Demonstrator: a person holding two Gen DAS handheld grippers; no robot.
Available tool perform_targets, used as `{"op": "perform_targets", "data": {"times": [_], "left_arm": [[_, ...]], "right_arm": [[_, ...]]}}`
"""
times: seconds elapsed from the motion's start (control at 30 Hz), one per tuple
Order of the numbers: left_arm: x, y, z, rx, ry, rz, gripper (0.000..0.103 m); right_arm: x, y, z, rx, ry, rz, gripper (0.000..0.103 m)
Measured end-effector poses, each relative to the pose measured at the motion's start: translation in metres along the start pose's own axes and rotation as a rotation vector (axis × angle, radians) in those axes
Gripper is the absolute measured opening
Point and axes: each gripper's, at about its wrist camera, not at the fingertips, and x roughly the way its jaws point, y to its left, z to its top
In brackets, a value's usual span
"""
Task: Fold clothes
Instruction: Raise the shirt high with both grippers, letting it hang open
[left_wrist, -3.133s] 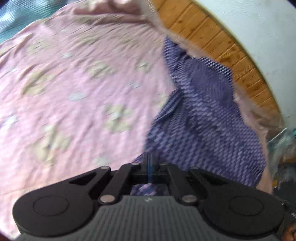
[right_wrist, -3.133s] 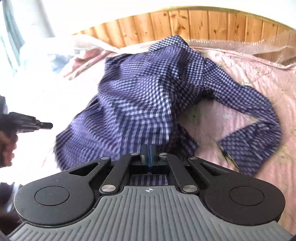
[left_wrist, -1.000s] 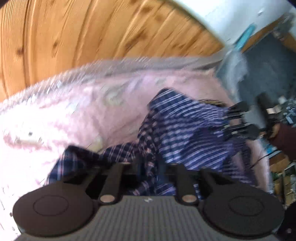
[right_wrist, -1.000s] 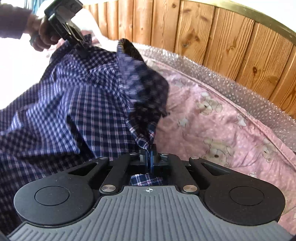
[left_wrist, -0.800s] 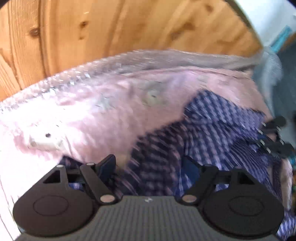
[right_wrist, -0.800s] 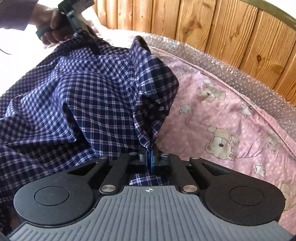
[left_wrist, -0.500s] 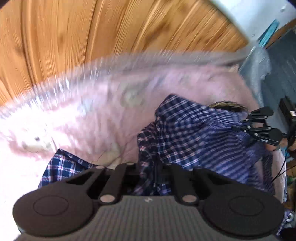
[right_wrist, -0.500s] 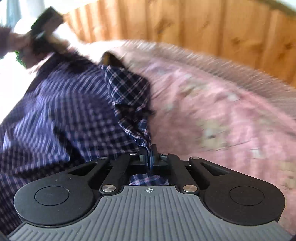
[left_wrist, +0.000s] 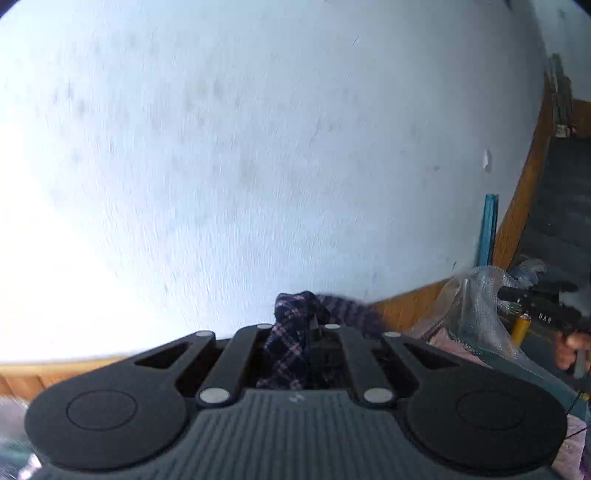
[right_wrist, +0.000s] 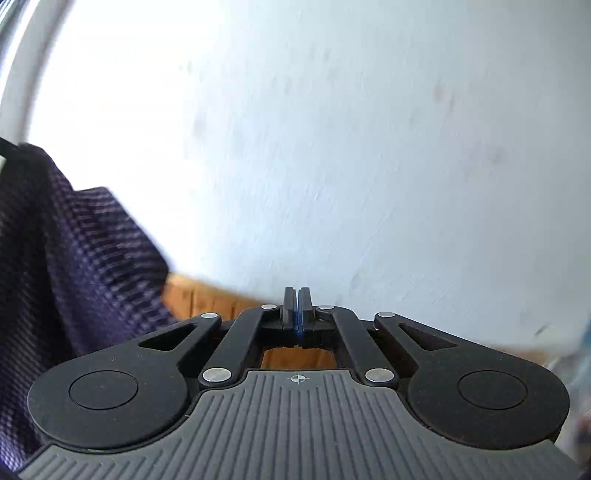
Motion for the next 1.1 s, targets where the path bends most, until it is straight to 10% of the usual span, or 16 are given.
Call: {"op": "perform_targets", "data": {"times": [0.17, 0.23, 0.3, 0.7, 0.93, 1.1], "left_arm": [[-0.072, -0.019, -0.03, 0.058, 0.015, 0.009, 0.005], [-0.098, -0.028, -0.055, 0.063, 0.036, 0.005, 0.005], [-0.124, -0.039, -0.085, 0.062, 0.07, -0.007, 0.005], [-0.198, -0.064, -0.235, -0.215, 0.293, 0.022, 0.005], [-0.2, -0.049, -0.241, -0.346, 0.31, 0.16, 0.005], [-0.2, -0.04, -0.234, -0.351, 0.304, 0.18, 0.005]], "right_arm": [[-0.053, 0.021, 0.031, 0.018, -0.031, 0.1, 0.012], [-0.053, 0.042, 0.017, 0.007, 0.012, 0.215, 0.064], [-0.05, 0.071, -0.003, -0.071, 0.05, 0.321, 0.086], [0.058, 0.235, -0.1, -0.642, 0.315, 0.988, 0.089], [0.091, 0.301, -0.162, -0.976, 0.447, 1.308, 0.084], [0.116, 0.296, -0.187, -0.979, 0.466, 1.35, 0.083]]}}
